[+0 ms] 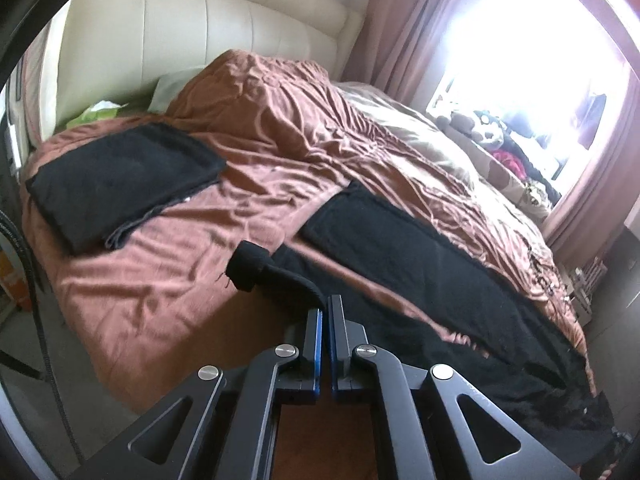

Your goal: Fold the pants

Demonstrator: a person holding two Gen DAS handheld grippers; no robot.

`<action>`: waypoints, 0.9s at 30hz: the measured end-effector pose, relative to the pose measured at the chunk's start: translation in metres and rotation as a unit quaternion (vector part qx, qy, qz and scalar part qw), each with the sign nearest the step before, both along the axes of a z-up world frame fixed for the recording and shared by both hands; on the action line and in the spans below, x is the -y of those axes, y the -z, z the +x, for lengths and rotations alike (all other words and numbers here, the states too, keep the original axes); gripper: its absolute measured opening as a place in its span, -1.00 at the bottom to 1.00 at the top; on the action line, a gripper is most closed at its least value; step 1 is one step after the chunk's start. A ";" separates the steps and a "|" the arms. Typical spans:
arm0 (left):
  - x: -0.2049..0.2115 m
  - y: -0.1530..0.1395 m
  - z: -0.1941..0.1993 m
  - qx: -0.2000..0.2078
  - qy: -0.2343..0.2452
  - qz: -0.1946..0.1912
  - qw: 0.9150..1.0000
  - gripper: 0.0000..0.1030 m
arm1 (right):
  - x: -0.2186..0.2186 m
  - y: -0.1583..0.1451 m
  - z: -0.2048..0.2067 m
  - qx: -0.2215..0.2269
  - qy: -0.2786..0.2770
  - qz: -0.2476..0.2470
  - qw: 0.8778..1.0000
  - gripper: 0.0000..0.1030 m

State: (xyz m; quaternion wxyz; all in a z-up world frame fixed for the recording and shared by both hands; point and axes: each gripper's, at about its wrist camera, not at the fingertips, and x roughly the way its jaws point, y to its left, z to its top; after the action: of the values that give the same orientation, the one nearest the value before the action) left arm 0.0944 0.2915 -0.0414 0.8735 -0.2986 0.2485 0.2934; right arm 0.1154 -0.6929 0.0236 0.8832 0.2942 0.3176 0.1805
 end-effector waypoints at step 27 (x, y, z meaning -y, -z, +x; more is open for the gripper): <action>-0.063 -0.037 0.135 -0.016 0.017 0.022 0.999 -0.96 | -0.085 -0.049 0.095 0.028 -0.001 -0.072 0.997 -0.91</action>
State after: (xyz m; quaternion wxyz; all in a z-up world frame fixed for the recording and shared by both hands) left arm 0.2294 0.3549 -0.0045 0.8807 -0.2704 0.2607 0.2886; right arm 0.2109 -0.6080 0.0722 0.9103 0.2248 0.3053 0.1664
